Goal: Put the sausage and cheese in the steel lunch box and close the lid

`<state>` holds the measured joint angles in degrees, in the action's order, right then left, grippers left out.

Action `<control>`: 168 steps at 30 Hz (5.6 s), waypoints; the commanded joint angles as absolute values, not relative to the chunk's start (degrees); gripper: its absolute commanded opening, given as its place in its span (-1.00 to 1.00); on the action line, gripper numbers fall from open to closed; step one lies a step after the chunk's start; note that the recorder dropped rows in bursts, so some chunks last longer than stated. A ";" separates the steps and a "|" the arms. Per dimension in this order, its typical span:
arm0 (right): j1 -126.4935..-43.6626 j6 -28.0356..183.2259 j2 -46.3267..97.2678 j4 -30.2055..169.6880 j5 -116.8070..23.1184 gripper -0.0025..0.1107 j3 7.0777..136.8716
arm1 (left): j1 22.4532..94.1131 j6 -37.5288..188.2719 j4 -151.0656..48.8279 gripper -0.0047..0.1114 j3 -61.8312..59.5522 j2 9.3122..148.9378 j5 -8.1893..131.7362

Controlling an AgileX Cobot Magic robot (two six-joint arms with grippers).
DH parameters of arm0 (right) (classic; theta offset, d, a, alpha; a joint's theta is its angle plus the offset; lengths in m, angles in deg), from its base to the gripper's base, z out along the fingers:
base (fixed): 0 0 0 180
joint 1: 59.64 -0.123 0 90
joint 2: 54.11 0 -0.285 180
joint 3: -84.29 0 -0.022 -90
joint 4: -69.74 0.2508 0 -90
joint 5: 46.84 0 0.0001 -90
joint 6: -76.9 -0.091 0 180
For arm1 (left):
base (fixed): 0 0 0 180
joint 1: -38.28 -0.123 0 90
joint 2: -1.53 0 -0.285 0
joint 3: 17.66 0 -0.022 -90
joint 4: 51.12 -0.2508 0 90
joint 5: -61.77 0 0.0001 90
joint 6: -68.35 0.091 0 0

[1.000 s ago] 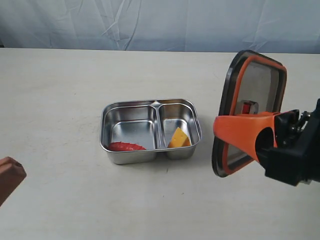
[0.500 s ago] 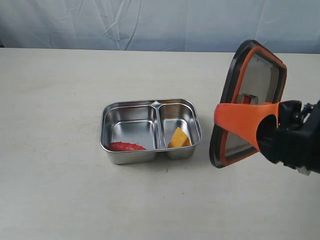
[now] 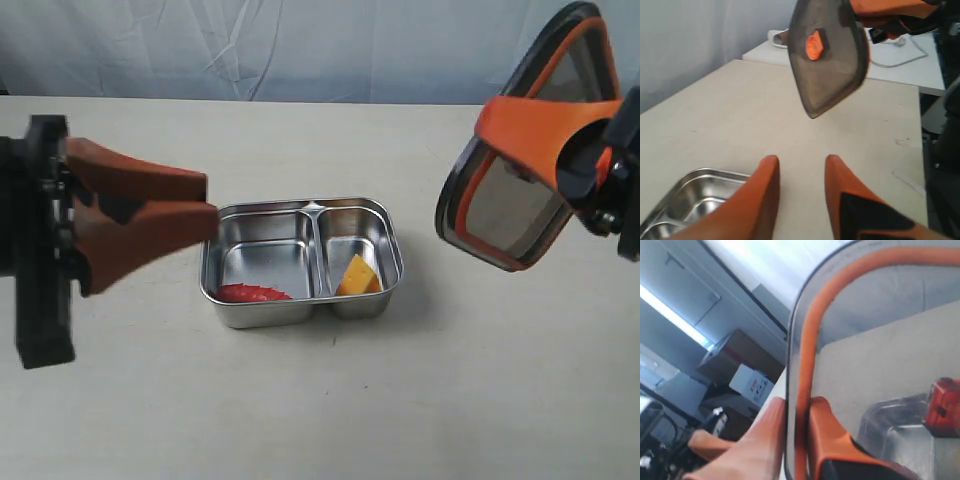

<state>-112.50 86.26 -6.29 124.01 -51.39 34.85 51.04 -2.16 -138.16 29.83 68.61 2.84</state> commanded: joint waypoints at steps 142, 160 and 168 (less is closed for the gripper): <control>-71.63 -44.12 44.60 -17.20 -115.33 -0.61 50.77 | 104.67 190.32 33.71 -0.92 20.44 95.31 2.82; -75.71 -44.12 44.60 -14.75 -110.73 -0.23 50.72 | 104.77 190.32 27.58 -0.92 20.44 100.62 -2.80; -76.36 -44.12 44.60 -13.40 -110.93 0.89 50.72 | 104.77 190.32 27.84 -0.92 20.44 100.62 -1.20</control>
